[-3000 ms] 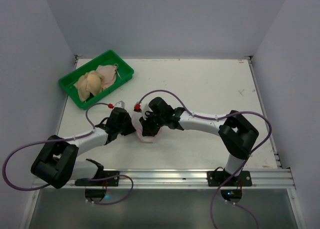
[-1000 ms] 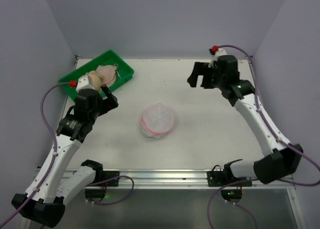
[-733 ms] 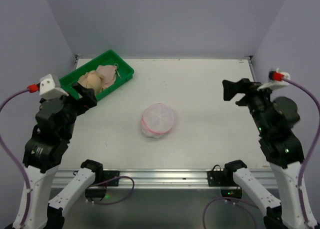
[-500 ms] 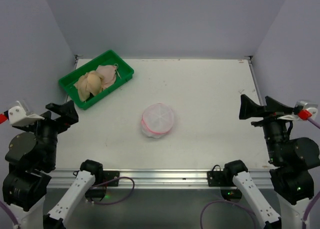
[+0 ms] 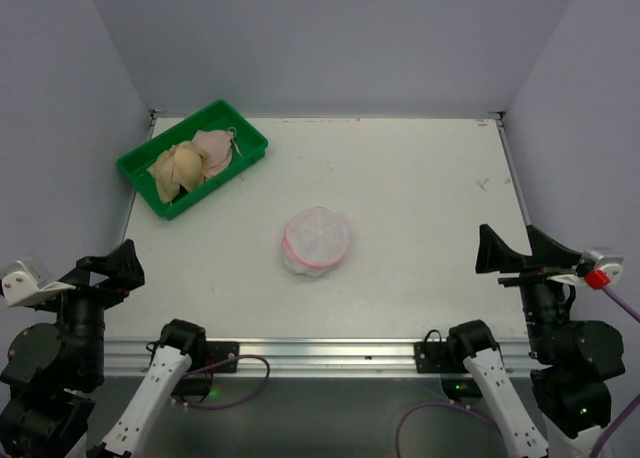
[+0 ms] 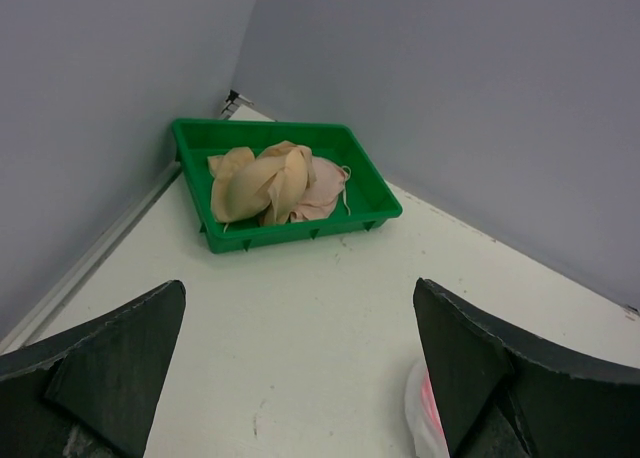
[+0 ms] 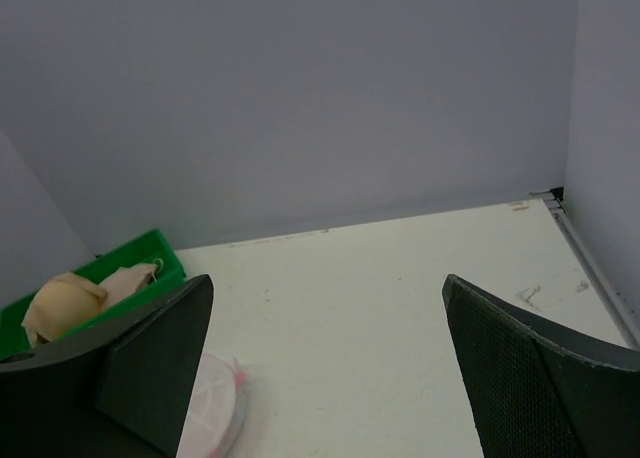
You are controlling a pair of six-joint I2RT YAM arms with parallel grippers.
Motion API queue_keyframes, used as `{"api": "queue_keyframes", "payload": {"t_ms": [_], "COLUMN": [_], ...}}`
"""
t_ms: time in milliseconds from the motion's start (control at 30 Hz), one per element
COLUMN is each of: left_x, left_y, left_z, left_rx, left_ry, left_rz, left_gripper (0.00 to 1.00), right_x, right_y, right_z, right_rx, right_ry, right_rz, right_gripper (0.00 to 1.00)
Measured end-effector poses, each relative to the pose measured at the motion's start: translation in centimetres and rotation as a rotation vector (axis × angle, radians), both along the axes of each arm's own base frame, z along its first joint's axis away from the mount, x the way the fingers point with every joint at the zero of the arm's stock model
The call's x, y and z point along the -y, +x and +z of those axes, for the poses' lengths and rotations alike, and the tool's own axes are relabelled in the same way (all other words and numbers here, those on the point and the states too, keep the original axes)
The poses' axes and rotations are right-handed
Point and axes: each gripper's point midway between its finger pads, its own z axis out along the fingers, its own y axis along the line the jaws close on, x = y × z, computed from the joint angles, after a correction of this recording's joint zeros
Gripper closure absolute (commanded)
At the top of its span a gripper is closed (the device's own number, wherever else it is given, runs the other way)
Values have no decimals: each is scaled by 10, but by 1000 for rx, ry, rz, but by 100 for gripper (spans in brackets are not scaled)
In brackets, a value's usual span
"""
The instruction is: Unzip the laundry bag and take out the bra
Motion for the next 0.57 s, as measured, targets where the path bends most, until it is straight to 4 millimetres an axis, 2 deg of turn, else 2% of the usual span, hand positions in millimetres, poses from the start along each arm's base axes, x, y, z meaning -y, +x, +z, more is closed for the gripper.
{"api": "queue_keyframes", "payload": {"t_ms": [200, 567], "left_x": [4, 11], "left_y": [5, 16], "left_z": [-14, -30], "left_rx": [-40, -97], "left_ry": [-14, -8], "left_rz": [-9, -27], "left_gripper": [0, 0], "right_x": [-1, -3], "right_y": [1, 1], "right_z": [-9, -9], "right_rx": [-11, -12], "right_ry": [1, -3], "right_rz": [2, 16], "right_gripper": [1, 1]}}
